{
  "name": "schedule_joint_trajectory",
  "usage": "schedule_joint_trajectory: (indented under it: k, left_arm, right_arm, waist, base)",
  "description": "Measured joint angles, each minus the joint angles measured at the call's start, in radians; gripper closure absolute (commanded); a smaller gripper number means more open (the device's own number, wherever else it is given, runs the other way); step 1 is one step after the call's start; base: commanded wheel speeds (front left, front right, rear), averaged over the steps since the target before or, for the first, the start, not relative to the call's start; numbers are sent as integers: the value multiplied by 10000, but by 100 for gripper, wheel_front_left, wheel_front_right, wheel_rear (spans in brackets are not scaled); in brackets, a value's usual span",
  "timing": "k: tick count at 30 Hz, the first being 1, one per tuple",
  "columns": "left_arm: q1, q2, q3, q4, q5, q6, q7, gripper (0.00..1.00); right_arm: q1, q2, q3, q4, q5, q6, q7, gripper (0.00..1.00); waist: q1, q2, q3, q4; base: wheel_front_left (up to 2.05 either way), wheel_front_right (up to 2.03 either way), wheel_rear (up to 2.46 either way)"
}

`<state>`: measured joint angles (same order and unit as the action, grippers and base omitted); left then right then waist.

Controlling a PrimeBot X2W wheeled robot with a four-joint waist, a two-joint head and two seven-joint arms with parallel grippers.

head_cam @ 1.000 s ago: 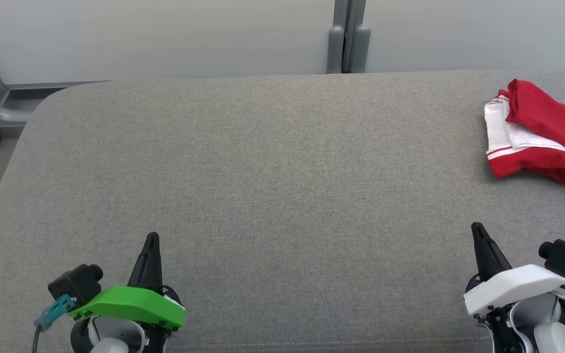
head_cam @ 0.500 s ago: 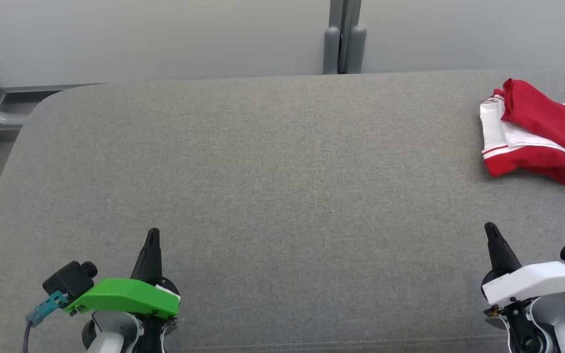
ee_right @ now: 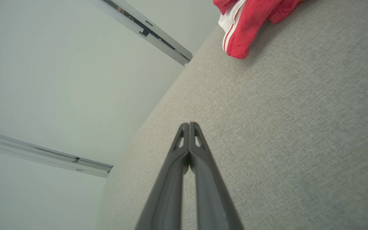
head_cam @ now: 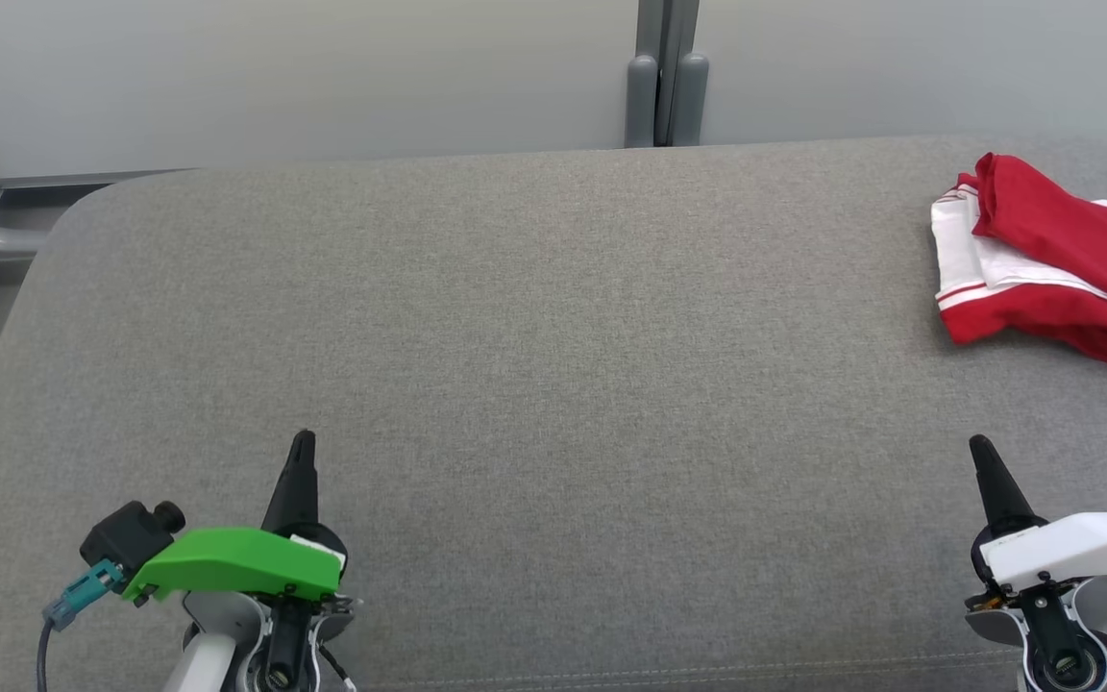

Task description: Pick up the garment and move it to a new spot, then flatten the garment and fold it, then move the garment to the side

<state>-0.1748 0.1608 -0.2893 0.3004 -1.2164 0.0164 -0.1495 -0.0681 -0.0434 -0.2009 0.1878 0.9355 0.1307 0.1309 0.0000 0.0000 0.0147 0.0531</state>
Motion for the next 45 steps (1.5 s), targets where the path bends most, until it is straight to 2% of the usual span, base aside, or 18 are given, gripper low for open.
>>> schedule_joint_trajectory:
  k: [45]
  left_arm:
    - [-486, -734, 871, 568, -2880, -936, 606, 100]
  right_arm:
    - [-398, -21, -1252, 527, 4067, -4, 999, 100]
  waist:
    - [0, 0, -82, -303]
  base:
    - [0, 0, 0]
